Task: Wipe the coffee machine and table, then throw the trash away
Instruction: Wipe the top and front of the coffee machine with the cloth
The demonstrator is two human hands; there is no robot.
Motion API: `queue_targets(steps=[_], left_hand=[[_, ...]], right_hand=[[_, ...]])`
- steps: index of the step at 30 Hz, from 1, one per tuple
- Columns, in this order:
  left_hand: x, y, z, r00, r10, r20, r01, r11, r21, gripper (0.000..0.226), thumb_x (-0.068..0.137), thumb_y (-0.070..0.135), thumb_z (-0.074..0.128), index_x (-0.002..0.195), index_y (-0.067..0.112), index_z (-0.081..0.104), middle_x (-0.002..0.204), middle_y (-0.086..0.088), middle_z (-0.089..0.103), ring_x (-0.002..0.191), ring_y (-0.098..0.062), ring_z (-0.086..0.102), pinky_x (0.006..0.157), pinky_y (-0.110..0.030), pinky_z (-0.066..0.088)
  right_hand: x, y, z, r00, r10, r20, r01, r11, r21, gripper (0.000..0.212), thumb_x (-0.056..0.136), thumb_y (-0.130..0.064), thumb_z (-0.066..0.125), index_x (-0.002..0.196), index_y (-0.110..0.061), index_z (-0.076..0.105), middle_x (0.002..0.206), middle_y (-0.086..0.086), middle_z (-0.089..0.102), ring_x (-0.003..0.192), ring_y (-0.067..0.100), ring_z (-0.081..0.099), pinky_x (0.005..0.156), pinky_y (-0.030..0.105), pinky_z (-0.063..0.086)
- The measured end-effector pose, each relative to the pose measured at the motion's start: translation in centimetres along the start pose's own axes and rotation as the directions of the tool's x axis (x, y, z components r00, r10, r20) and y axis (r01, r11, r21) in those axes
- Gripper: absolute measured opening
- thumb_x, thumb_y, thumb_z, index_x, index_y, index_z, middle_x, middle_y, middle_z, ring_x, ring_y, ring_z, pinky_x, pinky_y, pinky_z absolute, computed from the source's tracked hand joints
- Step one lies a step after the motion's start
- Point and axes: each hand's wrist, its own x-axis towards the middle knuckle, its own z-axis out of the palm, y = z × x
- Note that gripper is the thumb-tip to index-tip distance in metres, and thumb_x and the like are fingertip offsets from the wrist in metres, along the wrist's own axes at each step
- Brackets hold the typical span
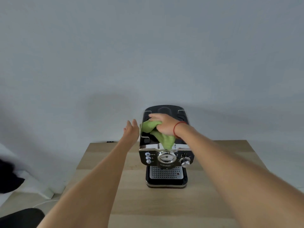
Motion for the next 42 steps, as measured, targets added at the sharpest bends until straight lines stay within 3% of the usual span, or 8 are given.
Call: queue_targets(steps=[4,7,9,12,21,26,33,42], left_hand=[[-0.6,-0.2,-1.2,0.996,0.001,0.084,-0.002,1.000,0.011,0.056,0.103,0.037,0.017,0.147,0.004,0.030,0.152,-0.010,0.033,0.140,-0.026,0.029,0.114,-0.040,0.021],[-1.1,0.5,-1.2,0.986,0.025,0.164,-0.035,0.998,0.060,0.044,0.102,0.037,0.027,0.119,0.010,0.057,0.116,-0.006,0.051,0.114,-0.022,0.046,0.092,-0.032,0.032],[-1.3,0.7,-1.0,0.983,0.060,0.176,-0.072,0.996,0.061,0.032,0.101,0.032,0.031,0.079,0.015,0.047,0.088,-0.003,0.042,0.081,-0.017,0.040,0.071,-0.029,0.031],[-1.3,0.8,-0.4,0.982,0.106,0.159,-0.117,0.991,0.062,0.035,0.100,0.024,0.034,0.065,0.018,0.032,0.069,-0.001,0.032,0.062,-0.014,0.027,0.058,-0.028,0.024],[-1.0,0.8,-0.8,0.972,0.035,0.231,-0.031,0.999,-0.022,0.020,0.094,0.023,0.038,0.081,0.013,0.049,0.077,-0.008,0.041,0.075,-0.019,0.038,0.069,-0.033,0.036],[-0.8,0.3,-1.4,0.961,0.007,0.275,-0.008,1.000,0.003,0.024,0.090,0.026,0.039,0.068,0.017,0.043,0.069,-0.004,0.039,0.070,-0.020,0.036,0.071,-0.034,0.035],[-0.6,1.5,-2.7,0.917,-0.034,0.397,0.071,0.994,-0.081,0.022,0.095,0.018,0.041,0.104,0.010,0.059,0.082,-0.002,0.053,0.066,-0.013,0.050,0.084,-0.031,0.053],[0.9,0.2,-2.6,0.922,0.020,0.386,-0.056,0.995,0.083,0.023,0.090,0.035,0.043,0.079,0.017,0.051,0.077,-0.002,0.043,0.070,-0.020,0.040,0.072,-0.032,0.038]], right_hand=[[-1.9,-0.3,-0.7,0.994,-0.002,0.107,0.018,0.989,-0.150,0.049,0.083,0.000,0.044,0.113,-0.032,0.067,0.119,-0.002,0.066,0.103,0.020,0.063,0.090,0.034,0.054],[-2.7,0.1,0.3,0.999,-0.021,0.044,0.024,0.997,-0.075,0.042,0.082,-0.005,0.049,0.104,-0.033,0.071,0.106,-0.004,0.070,0.093,0.018,0.066,0.080,0.030,0.056],[-3.2,0.9,2.3,0.995,-0.084,-0.062,0.077,0.992,-0.103,0.038,0.085,-0.008,0.050,0.107,-0.033,0.069,0.096,-0.003,0.070,0.086,0.019,0.066,0.076,0.031,0.054],[-3.4,1.8,6.0,0.926,-0.272,-0.262,0.178,0.925,-0.335,0.030,0.090,-0.013,0.051,0.116,-0.027,0.060,0.106,-0.003,0.062,0.094,0.019,0.057,0.096,0.037,0.039],[-5.4,1.1,9.1,0.819,-0.192,-0.540,0.056,0.964,-0.259,0.023,0.087,-0.008,0.054,0.107,-0.016,0.060,0.093,0.005,0.062,0.081,0.023,0.050,0.084,0.039,0.046],[-6.5,0.0,13.4,0.737,-0.282,-0.614,0.063,0.934,-0.352,0.036,0.077,0.001,0.054,0.107,-0.015,0.065,0.105,-0.001,0.068,0.093,0.025,0.057,0.097,0.039,0.043],[-8.2,-1.2,11.1,0.884,-0.264,-0.387,0.064,0.887,-0.457,0.035,0.086,-0.004,0.042,0.111,-0.016,0.065,0.106,0.004,0.068,0.100,0.027,0.054,0.092,0.042,0.043],[-5.8,-3.6,14.8,0.892,-0.116,-0.437,-0.109,0.883,-0.456,0.040,0.087,-0.010,0.044,0.123,-0.024,0.056,0.132,-0.007,0.051,0.128,0.028,0.030,0.117,0.043,0.016]])
